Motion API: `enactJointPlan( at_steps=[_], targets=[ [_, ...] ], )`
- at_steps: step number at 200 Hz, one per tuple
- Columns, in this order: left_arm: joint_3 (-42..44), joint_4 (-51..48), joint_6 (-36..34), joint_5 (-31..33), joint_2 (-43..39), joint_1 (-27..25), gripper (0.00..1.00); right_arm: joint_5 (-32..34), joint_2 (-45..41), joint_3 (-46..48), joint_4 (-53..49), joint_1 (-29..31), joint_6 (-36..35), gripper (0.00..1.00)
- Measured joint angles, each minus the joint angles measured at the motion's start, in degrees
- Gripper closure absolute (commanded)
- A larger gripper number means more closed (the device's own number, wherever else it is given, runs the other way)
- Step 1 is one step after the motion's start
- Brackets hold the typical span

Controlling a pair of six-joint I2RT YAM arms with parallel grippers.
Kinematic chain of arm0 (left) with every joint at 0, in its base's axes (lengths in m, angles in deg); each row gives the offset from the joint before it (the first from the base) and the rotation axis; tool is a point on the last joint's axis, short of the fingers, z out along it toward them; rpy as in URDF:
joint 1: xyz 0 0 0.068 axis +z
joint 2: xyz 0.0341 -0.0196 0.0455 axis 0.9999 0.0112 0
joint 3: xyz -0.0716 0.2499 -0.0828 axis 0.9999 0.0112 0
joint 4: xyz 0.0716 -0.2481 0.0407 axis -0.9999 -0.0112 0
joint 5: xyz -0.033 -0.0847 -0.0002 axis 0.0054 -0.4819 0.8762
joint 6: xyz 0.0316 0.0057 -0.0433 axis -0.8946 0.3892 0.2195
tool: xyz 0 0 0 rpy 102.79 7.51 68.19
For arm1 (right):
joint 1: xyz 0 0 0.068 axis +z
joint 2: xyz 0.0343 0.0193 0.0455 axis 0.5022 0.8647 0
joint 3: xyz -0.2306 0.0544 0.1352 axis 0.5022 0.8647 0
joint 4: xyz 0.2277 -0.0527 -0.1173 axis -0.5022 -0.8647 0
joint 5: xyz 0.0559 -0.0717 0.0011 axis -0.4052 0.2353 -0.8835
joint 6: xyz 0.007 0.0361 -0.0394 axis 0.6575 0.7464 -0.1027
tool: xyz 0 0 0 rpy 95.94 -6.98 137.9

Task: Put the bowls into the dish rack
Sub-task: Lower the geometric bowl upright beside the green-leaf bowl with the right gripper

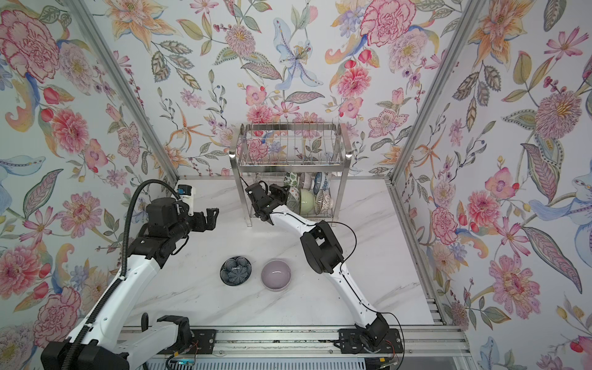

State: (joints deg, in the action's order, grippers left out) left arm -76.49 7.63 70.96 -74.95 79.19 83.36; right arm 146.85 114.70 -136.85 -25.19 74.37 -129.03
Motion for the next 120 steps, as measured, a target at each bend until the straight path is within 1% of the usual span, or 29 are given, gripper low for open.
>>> enactJointPlan(
  at_steps=[24, 65, 120],
  targets=[
    [0.09, 0.02, 0.00, 0.00, -0.42, 0.00, 0.01, 0.00, -0.02, 0.02, 0.00, 0.00, 0.00, 0.96],
    [0.11, 0.02, 0.02, -0.02, -0.92, 0.00, 0.01, -0.02, -0.04, 0.04, 0.00, 0.00, 0.00, 0.91],
    [0.11, 0.02, 0.04, -0.87, -0.92, 0.00, 0.01, -0.11, -0.52, 0.63, 0.00, 0.00, 0.13, 0.89]
  ],
)
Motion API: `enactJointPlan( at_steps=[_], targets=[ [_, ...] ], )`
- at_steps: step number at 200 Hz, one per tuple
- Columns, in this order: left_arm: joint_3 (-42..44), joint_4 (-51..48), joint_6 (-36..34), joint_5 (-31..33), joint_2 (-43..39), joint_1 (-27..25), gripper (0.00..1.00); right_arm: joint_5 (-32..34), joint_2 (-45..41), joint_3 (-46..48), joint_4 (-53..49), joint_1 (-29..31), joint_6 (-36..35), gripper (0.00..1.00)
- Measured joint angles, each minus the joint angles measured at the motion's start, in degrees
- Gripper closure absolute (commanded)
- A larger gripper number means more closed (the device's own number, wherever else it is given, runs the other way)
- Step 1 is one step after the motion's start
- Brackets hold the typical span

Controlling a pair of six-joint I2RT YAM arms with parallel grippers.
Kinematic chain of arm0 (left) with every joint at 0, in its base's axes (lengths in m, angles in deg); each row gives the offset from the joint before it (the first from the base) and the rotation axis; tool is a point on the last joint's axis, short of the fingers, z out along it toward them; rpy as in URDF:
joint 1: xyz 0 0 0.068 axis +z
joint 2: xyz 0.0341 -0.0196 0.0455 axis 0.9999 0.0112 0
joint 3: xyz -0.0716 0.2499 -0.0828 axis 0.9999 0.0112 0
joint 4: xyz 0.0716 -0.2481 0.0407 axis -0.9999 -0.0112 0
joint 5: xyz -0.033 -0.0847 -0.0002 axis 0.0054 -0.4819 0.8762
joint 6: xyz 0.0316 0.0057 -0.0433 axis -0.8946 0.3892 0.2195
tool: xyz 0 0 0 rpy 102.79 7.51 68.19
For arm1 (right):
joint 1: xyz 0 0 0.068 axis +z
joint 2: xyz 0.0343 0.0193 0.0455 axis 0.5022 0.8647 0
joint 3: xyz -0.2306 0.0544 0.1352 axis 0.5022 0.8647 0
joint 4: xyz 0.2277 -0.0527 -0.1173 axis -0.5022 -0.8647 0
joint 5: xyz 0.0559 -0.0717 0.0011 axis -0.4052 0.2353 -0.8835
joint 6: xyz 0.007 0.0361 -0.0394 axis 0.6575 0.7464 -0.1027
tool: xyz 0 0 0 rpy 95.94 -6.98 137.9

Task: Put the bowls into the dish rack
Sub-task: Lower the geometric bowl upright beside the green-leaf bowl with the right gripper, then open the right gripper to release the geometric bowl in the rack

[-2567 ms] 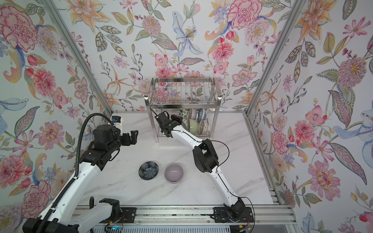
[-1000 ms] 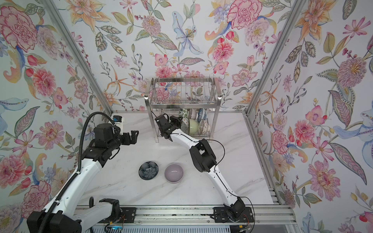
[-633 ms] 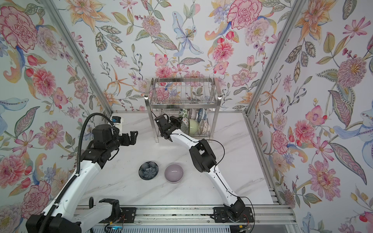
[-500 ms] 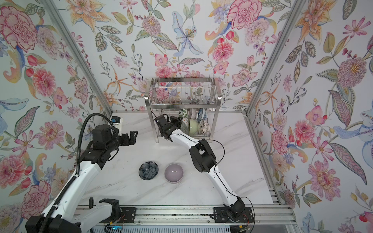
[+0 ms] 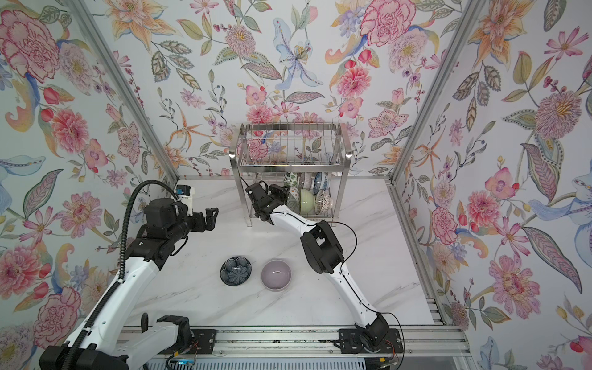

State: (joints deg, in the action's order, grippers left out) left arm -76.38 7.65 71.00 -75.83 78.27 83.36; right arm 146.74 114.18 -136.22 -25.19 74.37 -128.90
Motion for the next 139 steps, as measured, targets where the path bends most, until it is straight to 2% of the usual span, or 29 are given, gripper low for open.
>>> enactJointPlan(
  at_steps=[56, 120, 130, 139],
  targets=[
    [0.00, 0.00, 0.17, -0.39, -0.02, 0.00, 0.01, -1.07, -0.02, 0.39, -0.15, 0.00, 0.09, 0.84],
    [0.00, 0.00, 0.17, -0.39, -0.11, 0.00, 0.01, -1.57, -0.02, 0.52, -0.59, 0.00, 0.09, 0.83],
    [0.00, 0.00, 0.17, -0.39, -0.13, 0.00, 0.01, -1.68, -0.02, 0.52, -0.66, 0.00, 0.04, 0.76],
    [0.00, 0.00, 0.17, -0.39, -0.13, 0.00, 0.01, -1.73, -0.02, 0.52, -0.63, 0.00, 0.11, 0.75]
  ],
)
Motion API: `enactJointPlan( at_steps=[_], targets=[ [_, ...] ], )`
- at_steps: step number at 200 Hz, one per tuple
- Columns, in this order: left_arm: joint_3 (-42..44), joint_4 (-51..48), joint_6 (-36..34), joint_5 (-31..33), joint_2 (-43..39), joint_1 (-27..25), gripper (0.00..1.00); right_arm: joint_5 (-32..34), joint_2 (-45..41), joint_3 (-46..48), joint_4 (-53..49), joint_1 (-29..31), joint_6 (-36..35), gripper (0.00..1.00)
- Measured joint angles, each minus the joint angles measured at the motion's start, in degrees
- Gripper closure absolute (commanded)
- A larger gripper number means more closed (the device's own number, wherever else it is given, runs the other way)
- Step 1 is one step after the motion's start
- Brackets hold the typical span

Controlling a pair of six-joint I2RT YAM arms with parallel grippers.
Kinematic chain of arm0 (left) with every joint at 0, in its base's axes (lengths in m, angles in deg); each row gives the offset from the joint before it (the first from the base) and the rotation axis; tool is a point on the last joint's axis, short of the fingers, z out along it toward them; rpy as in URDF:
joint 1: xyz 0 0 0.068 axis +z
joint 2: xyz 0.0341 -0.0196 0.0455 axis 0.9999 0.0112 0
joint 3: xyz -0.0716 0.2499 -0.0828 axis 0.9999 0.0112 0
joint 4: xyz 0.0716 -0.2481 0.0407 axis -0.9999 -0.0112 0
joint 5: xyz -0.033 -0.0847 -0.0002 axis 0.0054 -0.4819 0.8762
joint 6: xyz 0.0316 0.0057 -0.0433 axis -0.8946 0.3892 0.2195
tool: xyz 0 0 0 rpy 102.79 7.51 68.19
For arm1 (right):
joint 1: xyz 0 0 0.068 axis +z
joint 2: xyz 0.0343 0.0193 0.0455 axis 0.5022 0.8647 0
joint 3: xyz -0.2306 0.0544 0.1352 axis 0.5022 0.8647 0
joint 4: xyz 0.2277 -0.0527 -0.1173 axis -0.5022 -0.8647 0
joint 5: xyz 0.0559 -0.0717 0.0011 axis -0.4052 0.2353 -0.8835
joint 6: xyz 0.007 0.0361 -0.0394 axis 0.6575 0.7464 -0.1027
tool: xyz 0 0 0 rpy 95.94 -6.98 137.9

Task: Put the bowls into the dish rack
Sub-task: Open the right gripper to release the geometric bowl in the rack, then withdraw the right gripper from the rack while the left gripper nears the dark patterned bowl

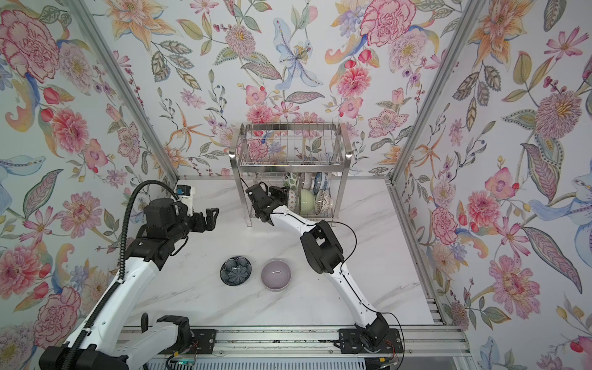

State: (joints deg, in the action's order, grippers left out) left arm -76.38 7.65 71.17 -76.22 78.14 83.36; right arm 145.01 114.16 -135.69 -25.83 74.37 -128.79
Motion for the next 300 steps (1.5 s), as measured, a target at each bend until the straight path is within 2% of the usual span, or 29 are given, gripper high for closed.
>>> enactJointPlan(
  at_steps=[33, 70, 105, 147, 237, 300],
  targets=[
    [0.00, 0.00, 0.02, -0.02, 0.00, 0.00, 0.01, -0.76, -0.04, 0.02, -0.04, 0.00, 0.66, 0.67],
    [0.00, 0.00, 0.02, -0.26, 0.02, 0.00, 0.01, -3.41, -1.60, 1.62, -0.48, 0.26, 3.85, 0.37],
    [0.00, 0.00, 0.02, -0.66, 0.15, 0.00, 0.01, -7.76, -5.68, 5.40, -1.36, 0.96, 9.05, 0.19],
    [-0.02, -0.24, 0.00, -0.90, 0.63, 0.00, 0.01, -13.07, -10.82, 9.20, -1.29, 1.53, 16.11, 0.11],
    [-1.55, -3.39, -0.22, 0.87, 0.35, 0.00, 0.01, -21.51, -22.51, 25.92, 4.72, 1.84, 23.89, 0.00],
    [-1.64, -8.09, -0.13, 3.54, -2.51, -0.44, 0.01, -25.53, -36.83, 40.06, 11.43, 6.45, 26.95, 0.01]
  ],
)
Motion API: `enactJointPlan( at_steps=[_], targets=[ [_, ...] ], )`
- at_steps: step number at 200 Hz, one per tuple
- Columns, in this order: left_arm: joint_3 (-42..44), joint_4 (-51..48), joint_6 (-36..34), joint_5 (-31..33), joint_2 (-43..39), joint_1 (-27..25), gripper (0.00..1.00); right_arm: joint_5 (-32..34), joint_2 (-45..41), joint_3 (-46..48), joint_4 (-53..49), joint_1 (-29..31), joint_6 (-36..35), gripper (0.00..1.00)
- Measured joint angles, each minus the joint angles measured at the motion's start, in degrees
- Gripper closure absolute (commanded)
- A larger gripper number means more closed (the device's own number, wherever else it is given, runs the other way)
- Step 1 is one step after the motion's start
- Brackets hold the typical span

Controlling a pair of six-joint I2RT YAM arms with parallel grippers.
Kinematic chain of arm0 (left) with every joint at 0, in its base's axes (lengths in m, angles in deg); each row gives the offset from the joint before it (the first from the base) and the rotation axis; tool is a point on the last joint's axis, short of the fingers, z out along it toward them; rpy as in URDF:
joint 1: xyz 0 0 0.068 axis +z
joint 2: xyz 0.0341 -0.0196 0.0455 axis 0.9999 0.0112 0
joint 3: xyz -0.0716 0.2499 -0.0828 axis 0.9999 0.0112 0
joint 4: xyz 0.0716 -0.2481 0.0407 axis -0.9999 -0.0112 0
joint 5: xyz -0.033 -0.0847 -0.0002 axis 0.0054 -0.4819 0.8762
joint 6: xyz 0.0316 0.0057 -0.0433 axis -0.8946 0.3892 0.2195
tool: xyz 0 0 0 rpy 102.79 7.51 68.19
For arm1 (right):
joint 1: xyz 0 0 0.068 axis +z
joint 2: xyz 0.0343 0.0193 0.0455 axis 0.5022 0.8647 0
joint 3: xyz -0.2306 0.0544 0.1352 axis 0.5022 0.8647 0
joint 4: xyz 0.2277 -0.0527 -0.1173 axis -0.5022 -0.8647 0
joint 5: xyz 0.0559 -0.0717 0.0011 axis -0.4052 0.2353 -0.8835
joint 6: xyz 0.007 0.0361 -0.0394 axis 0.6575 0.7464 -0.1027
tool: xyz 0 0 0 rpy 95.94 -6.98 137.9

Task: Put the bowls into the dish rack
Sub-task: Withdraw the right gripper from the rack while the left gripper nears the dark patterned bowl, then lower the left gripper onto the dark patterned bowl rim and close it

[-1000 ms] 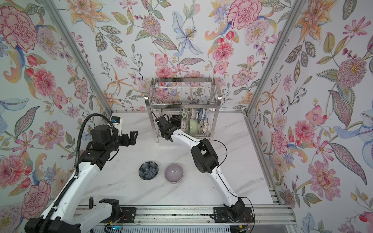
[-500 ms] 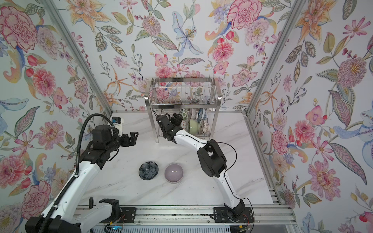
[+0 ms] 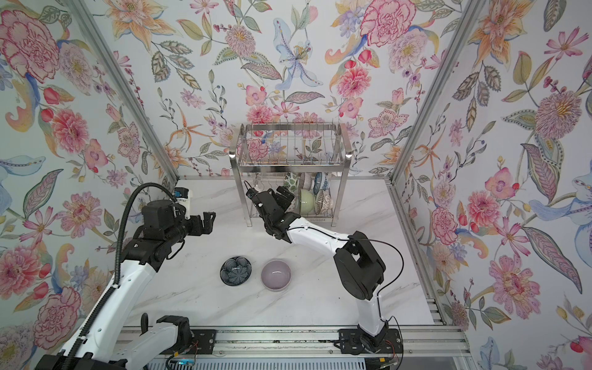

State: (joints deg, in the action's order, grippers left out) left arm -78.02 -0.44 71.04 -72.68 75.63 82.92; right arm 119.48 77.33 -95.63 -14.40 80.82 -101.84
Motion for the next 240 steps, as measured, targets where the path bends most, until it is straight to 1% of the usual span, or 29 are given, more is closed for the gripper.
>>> enactJointPlan(
  at_steps=[11, 21, 48, 60, 82, 94, 110, 122, 139, 159, 181, 199, 240],
  targets=[
    [0.00, -1.07, 0.22, 1.42, -0.87, -0.92, 0.01, -0.92, -3.30, 2.78, 0.72, 0.98, 1.18, 0.01],
    [0.00, -2.19, 0.74, 3.04, -1.75, -2.95, 0.01, -2.01, -6.80, 5.68, 1.07, 1.88, 2.67, 0.01],
    [0.35, -3.89, 4.07, 8.68, -4.81, -13.05, 0.01, -5.42, -16.63, 12.74, 0.28, 3.15, 8.92, 0.01],
    [1.57, -3.89, 6.69, 11.15, -6.51, -17.81, 0.01, -6.82, -20.61, 14.47, -1.16, 3.13, 11.93, 0.01],
    [4.74, -4.28, 11.91, 16.35, -8.59, -24.92, 0.01, -10.58, -28.68, 17.11, -4.55, 2.40, 17.35, 0.01],
    [6.54, -4.59, 14.71, 19.02, -9.11, -27.96, 0.01, -13.73, -33.38, 18.84, -5.77, 1.42, 20.35, 0.01],
    [9.40, -5.18, 18.97, 22.62, -9.66, -31.85, 0.01, -18.51, -39.69, 21.20, -7.41, -1.49, 24.55, 0.01],
    [11.72, -5.35, 22.14, 25.20, -10.10, -34.42, 0.01, -21.73, -43.04, 22.12, -8.52, -4.11, 26.97, 0.01],
    [14.82, -5.66, 26.75, 28.68, -10.75, -37.86, 0.01, -24.37, -45.68, 22.18, -10.08, -7.39, 28.89, 0.01],
    [17.57, -5.90, 31.47, 31.65, -11.19, -40.35, 0.00, -26.64, -46.45, 22.18, -11.89, -9.75, 29.29, 0.01],
    [19.54, -6.03, 35.10, 33.51, -11.17, -40.83, 0.01, -28.94, -46.12, 22.82, -13.86, -12.04, 29.70, 0.01],
    [20.81, -6.01, 36.57, 34.34, -11.17, -40.83, 0.01, -30.14, -46.12, 24.55, -14.49, -13.14, 30.67, 0.01],
    [25.00, -5.16, 38.38, 34.07, -12.81, -40.52, 0.01, -32.74, -46.16, 28.35, -14.40, -13.20, 34.62, 0.01]
  ],
)
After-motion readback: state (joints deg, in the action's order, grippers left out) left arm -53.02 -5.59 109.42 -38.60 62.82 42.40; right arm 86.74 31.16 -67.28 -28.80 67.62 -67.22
